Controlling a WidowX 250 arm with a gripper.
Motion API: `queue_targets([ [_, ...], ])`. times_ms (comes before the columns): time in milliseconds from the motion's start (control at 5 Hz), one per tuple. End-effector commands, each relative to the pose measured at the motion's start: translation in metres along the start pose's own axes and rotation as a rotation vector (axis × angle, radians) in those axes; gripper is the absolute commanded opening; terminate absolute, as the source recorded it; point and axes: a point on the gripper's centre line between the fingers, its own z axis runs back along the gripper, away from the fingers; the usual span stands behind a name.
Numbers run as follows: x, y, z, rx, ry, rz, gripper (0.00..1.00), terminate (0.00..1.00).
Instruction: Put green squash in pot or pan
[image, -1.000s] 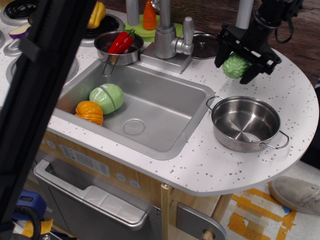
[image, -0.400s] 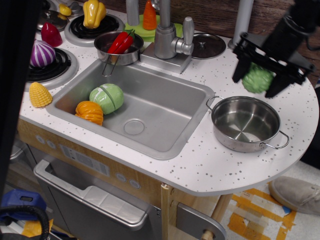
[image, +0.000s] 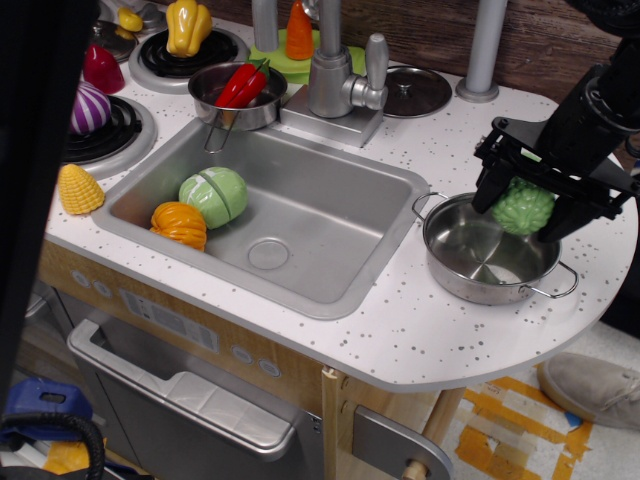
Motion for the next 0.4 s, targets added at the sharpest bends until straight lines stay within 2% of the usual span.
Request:
queue_targets([
  [0,0.0092,0.0091,0.0346,-0.057,-0.073,0.036,1.0,0.0],
  [200,0.0092,0.0091,0.0346,-0.057,-0.073,0.036,1.0,1.0],
])
